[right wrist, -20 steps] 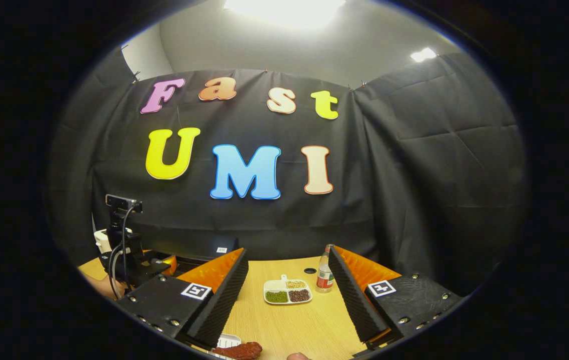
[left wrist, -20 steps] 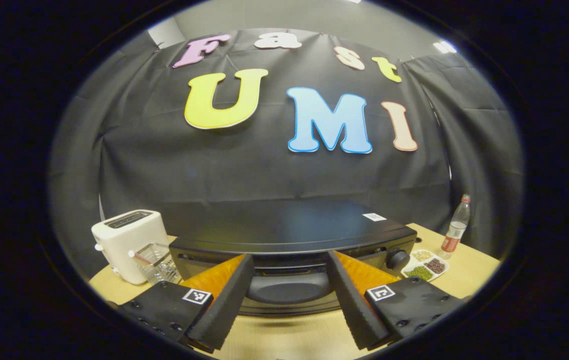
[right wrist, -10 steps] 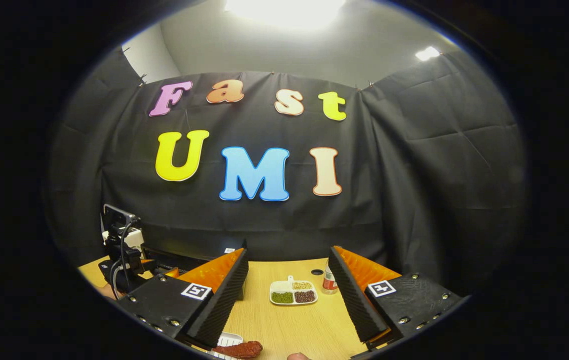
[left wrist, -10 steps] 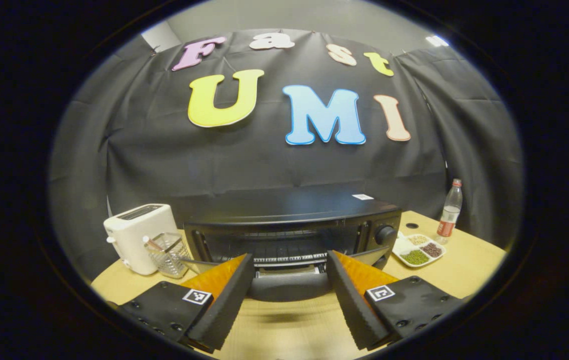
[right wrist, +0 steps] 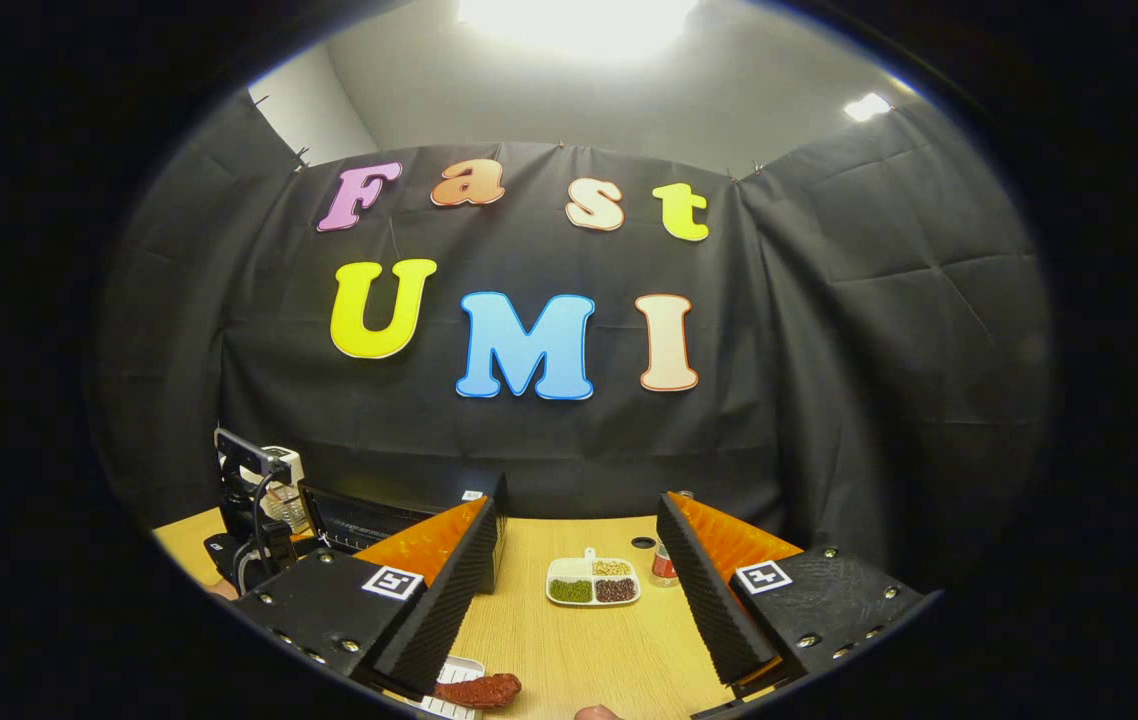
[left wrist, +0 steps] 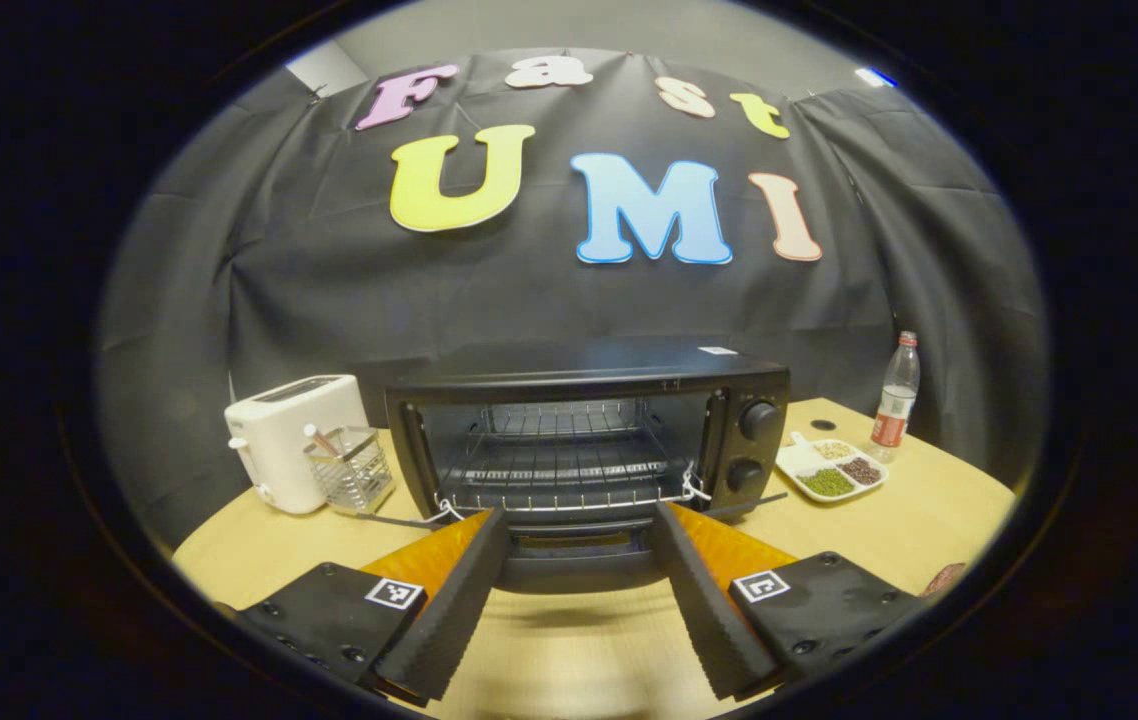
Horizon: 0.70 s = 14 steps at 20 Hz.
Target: Open the electric oven with the left hand, put the food in, and close the electric oven.
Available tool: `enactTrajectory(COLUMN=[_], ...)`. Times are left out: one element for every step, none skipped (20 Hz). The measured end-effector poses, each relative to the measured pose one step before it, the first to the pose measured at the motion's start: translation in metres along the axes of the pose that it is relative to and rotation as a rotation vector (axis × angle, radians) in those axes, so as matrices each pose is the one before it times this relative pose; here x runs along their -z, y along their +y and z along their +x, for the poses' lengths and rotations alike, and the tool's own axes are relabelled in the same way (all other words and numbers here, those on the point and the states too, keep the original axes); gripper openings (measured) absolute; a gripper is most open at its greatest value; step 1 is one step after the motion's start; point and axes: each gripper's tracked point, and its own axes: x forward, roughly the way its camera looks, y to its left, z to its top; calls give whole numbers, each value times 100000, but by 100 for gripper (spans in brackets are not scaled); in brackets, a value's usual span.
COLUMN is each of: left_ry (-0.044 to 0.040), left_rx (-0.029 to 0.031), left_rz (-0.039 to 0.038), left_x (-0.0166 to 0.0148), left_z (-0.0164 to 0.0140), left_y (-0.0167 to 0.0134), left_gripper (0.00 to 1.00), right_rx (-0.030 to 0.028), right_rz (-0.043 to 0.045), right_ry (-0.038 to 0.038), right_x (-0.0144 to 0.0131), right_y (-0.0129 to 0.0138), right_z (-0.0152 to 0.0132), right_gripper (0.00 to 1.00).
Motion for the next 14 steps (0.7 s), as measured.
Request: enactTrajectory(left_ry=[676, 497, 754, 914, 1254, 1493, 1647, 1705, 1618, 1481, 822, 803, 142, 718], left_rx=[-360, -337, -350, -309, -258, -226, -162, -293, 26, -680, -318, -500, -741, -142], left_rz=[-9, -119, -208, -168, -414, -583, -619, -726, -816, -583, -370, 523, 790, 364], left_x=[412, 513, 465, 590, 681, 886, 782, 944, 824, 821, 593, 657, 336, 386], left_z=[-273, -136, -165, -223, -199, -136, -105, -70, -87, -102, -30, -34, -189, -183], left_y=[-68, -86, 1, -50, -67, -59, -13, 34, -43, 135, 36, -35, 116, -52], left_gripper=[100, 97, 97, 100, 97, 100, 100, 100, 100, 98, 97, 97, 97, 97], right_rx=[-499, -463, -422, -423, -200, -62, -246, -256, -198, -237, -142, -356, -482, -168], right_rz=[-376, -430, -441, -397, -290, 86, 479, 390, 6, -194, -79, 90, 104, 108], right_ry=[357, 485, 425, 328, 197, 299, 387, 439, 648, 810, 661, 596, 434, 488], right_x=[62, 181, 90, 70, 5, 86, 92, 189, 153, 243, 163, 158, 117, 225], right_y=[14, -63, -49, 7, -48, -161, -78, 35, -82, -42, -22, -73, 38, 5], right_z=[-123, -156, -142, -166, -174, -122, -230, -116, -87, -104, -185, -20, -98, -47], right_gripper=[98, 98, 98, 98, 98, 98, 98, 98, 98, 98, 98, 98, 98, 98])
